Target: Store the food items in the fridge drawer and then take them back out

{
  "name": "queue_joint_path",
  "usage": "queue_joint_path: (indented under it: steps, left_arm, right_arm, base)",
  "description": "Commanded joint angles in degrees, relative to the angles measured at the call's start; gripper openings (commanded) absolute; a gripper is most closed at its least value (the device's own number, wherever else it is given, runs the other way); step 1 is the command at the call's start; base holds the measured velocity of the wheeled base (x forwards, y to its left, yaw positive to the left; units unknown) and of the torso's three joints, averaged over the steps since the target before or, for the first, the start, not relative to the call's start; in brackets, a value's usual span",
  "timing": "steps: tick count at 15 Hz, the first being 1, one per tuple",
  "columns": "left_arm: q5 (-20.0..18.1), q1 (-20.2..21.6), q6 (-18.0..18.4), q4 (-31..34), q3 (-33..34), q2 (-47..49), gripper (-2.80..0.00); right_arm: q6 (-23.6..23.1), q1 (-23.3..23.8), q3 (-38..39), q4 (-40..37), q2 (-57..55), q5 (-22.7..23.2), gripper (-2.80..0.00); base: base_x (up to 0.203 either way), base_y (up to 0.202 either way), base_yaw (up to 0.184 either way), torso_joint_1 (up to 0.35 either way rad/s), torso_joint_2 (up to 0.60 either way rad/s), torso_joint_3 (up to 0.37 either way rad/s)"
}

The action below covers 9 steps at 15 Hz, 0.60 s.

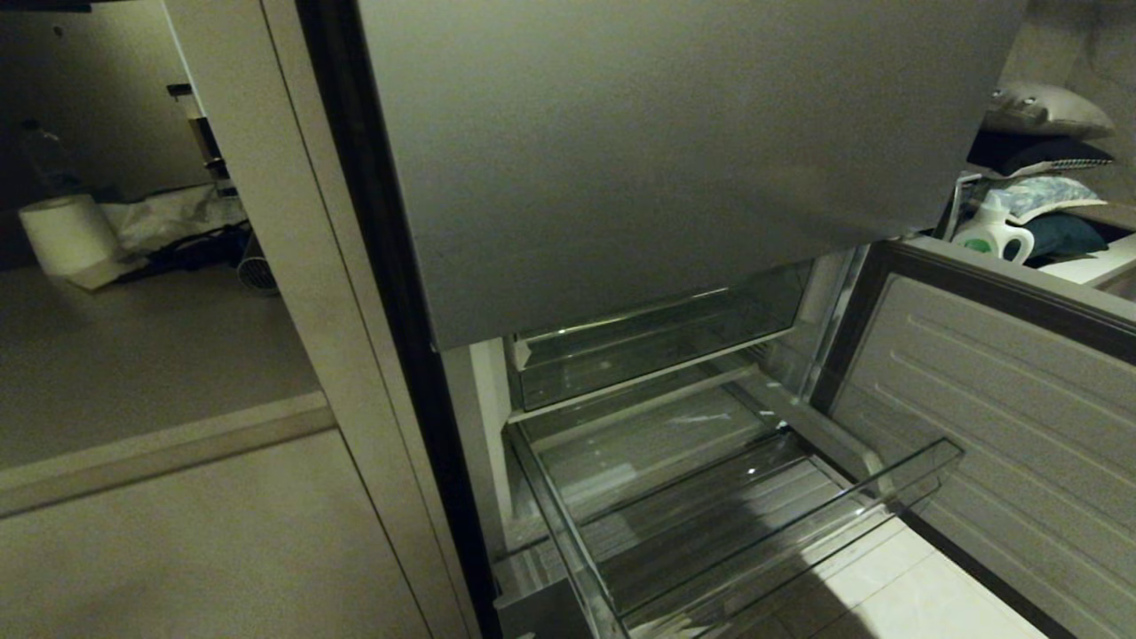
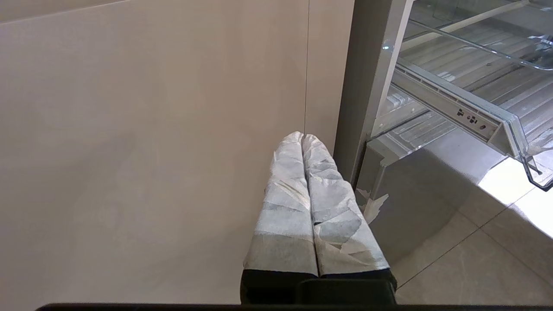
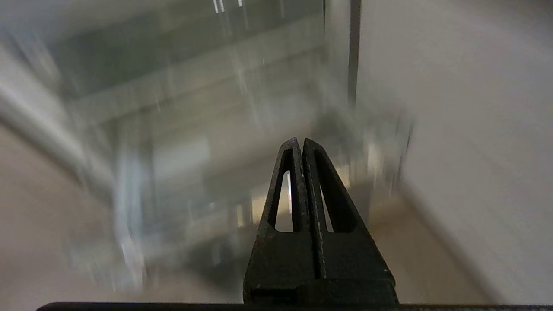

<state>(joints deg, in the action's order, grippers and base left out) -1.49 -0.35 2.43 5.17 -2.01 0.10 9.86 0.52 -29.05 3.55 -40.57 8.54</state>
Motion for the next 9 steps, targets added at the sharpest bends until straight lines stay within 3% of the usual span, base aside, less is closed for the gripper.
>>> queue_joint_path:
  steps: [1, 6, 9]
  left_arm:
    - [0.0, 0.0, 0.0, 0.0, 0.0, 0.1, -2.8]
    - [0.0, 0.0, 0.0, 0.0, 0.0, 0.1, -2.8]
    - [0.0, 0.0, 0.0, 0.0, 0.0, 0.1, -2.8]
  right_arm:
    - [-0.4, -1.6, 7.2, -0.5, -1.8, -0.2, -2.8]
    - [-1.9, 0.8, 9.1, -0.4, -19.6, 4.7, -2.8]
    - [-3.8, 1.1, 9.1, 4.6, -31.5, 5.6, -2.8]
  base:
    - [0.0, 0.0, 0.0, 0.0, 0.0, 0.0]
    - [0.0, 0.0, 0.0, 0.0, 0.0, 0.0]
    - [0.0, 0.0, 0.0, 0.0, 0.0, 0.0]
